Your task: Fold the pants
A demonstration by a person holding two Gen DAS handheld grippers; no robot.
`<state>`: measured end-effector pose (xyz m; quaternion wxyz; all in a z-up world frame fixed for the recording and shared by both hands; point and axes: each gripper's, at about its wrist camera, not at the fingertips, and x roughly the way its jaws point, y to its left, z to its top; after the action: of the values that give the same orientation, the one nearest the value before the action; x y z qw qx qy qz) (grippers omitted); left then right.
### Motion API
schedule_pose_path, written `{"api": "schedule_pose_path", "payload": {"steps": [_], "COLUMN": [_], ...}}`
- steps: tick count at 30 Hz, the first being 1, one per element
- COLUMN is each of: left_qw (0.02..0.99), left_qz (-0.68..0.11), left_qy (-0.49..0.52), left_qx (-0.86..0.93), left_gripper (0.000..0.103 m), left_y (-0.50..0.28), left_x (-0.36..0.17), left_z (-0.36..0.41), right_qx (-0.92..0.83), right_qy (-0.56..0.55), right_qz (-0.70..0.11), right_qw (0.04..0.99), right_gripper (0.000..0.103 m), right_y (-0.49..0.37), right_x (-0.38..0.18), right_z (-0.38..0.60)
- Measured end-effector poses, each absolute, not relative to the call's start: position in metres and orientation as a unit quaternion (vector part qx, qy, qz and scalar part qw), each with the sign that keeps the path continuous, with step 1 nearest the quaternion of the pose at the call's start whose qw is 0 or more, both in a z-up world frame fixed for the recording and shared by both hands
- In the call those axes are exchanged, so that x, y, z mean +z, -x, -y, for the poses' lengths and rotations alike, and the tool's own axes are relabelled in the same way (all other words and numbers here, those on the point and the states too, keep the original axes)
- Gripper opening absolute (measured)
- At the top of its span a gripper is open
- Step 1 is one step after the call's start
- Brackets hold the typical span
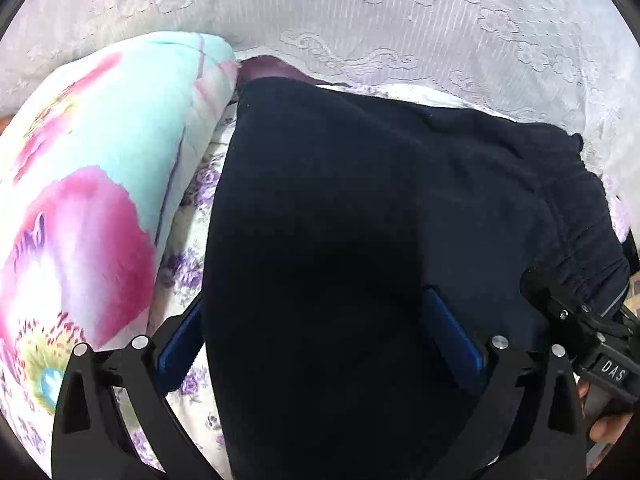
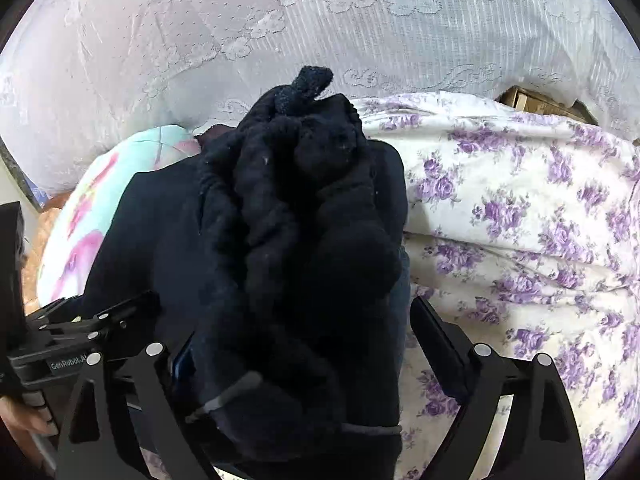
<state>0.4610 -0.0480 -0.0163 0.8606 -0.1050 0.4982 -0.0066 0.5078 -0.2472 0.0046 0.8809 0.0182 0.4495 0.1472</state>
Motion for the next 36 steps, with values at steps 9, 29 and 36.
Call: {"api": "schedule_pose_path", "payload": {"steps": [9,29,36], "left_qw": [0.864,0.906,0.907], "left_qz": [-0.499,-0.419,-0.418], "left_qy": [0.047,0.060,0.049], "left_qx": [0.033,0.026,0.015], "left_gripper": [0.098,0.098,0.098], "left_y": [-0.438,-0.209,-0.165], "left_x": [0.014,0.081,0.083], "left_z": [0.067,0.063,0.065], "right_qx": [0.094,0.061,0.062], "right_qy": [0.088,0.025,0.031], "right_qz": [-0.322,-0.284,-0.279], "right_qw": [0.938,0.957,0.958], "right_gripper": [0.097,0.099,0.099], "right_y": [-0.418,-0.210,-0.172], "right_x": [0.069,0.097,0.100], "right_z": [0.243,0.247,0.234]}}
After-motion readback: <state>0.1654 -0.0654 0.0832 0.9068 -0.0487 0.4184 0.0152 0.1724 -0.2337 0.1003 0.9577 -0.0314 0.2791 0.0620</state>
